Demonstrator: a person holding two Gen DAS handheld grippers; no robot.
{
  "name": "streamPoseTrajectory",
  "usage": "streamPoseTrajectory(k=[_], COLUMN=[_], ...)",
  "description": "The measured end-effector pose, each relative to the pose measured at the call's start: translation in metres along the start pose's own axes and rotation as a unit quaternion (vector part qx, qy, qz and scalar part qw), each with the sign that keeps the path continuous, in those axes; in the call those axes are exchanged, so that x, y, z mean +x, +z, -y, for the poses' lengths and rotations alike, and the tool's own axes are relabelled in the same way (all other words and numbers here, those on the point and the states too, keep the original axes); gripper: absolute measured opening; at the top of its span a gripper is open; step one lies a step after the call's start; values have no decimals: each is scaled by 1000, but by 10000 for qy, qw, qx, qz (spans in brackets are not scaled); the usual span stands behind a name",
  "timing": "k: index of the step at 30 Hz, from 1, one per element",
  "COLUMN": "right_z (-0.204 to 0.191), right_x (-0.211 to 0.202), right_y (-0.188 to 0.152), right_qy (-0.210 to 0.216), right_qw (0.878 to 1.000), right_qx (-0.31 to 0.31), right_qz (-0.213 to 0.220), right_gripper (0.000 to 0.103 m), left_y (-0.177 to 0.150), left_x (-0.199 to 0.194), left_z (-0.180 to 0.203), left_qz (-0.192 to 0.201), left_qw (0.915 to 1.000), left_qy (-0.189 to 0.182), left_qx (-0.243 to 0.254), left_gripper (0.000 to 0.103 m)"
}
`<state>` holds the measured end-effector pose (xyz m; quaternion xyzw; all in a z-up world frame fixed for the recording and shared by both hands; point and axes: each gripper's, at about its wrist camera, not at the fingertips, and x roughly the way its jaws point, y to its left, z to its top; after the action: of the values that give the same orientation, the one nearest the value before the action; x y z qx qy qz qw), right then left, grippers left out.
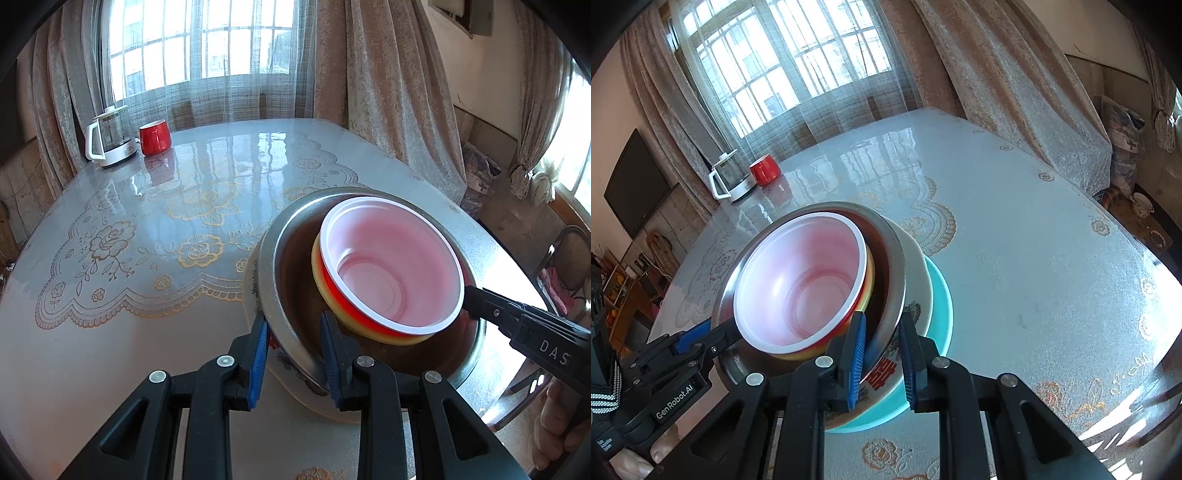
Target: Organize plates and bowls
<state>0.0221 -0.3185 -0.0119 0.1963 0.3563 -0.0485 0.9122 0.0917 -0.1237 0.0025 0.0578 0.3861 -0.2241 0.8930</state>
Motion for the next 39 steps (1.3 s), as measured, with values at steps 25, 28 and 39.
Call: streamPoseTrajectory(k=[25, 28, 39], right_z=[-4, -7, -28], right_x=[-15, -19, -30], right_y=[-3, -5, -15], right_qy=[-24, -109, -329], right_qw=[9999, 9997, 9984], right_qx=[95, 41, -172], right_qz=[137, 232, 426], right_gripper=[22, 24, 30], left_y=[-13, -17, -36], left_x=[-37, -42, -61], left_z=[-7, -11, -31], left_qz=[267, 303, 474], left_qw=[9995, 9993, 9967], left_qy=[64, 118, 473], left_qx=[-140, -171, -468], left_gripper=[29, 29, 29])
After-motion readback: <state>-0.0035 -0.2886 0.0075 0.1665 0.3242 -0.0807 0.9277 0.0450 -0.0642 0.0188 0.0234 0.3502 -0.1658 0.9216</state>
